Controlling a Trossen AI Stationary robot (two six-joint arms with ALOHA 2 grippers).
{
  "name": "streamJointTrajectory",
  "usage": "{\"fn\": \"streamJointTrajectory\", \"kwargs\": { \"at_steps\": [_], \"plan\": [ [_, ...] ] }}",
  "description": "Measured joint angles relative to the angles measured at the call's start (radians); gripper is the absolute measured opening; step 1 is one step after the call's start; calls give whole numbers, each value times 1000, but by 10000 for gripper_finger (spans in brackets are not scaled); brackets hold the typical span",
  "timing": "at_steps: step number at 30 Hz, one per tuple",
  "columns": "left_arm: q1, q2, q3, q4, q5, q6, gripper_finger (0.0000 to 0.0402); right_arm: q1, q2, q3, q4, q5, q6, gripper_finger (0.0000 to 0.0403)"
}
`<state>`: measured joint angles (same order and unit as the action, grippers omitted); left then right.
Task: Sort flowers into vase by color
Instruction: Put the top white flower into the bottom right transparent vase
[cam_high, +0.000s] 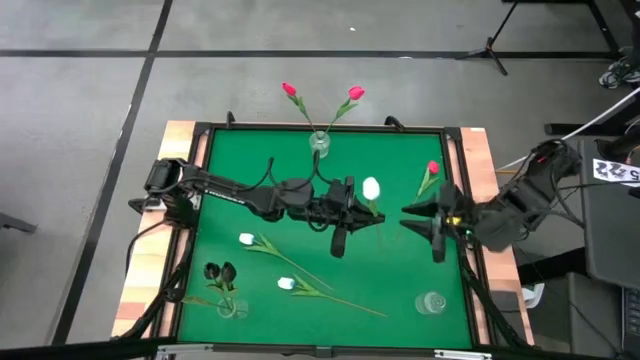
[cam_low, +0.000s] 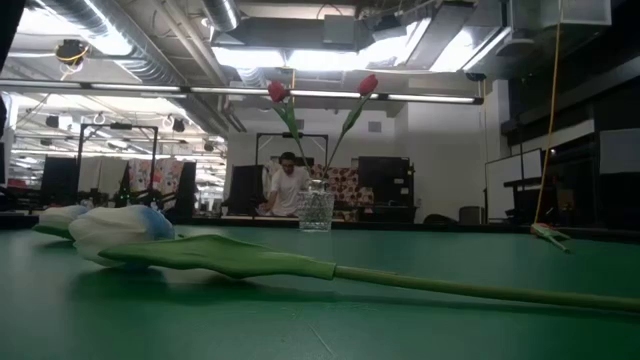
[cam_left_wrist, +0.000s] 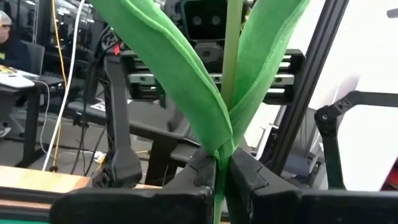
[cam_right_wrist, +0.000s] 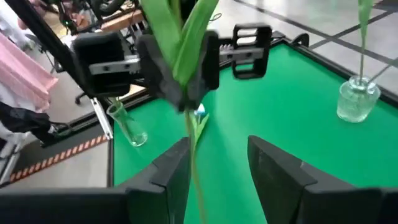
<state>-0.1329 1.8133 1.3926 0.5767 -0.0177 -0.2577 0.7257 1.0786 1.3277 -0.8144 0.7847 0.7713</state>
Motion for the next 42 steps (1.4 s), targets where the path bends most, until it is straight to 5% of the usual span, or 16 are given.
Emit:
{"fn": "streamJointTrajectory", "kwargs": {
  "at_steps": [14, 37, 42],
  "plan": [
    [-4, -4, 0, 12, -14, -1, 13, -186, 87, 1, 121, -292, -202, 156],
    [-4, -4, 0, 11, -17, 6, 15, -243, 147, 0, 174, -282, -202, 156],
    [-4, -4, 0, 11, -19, 6, 17, -242, 141, 0, 166, -281, -201, 128]
  ]
}}
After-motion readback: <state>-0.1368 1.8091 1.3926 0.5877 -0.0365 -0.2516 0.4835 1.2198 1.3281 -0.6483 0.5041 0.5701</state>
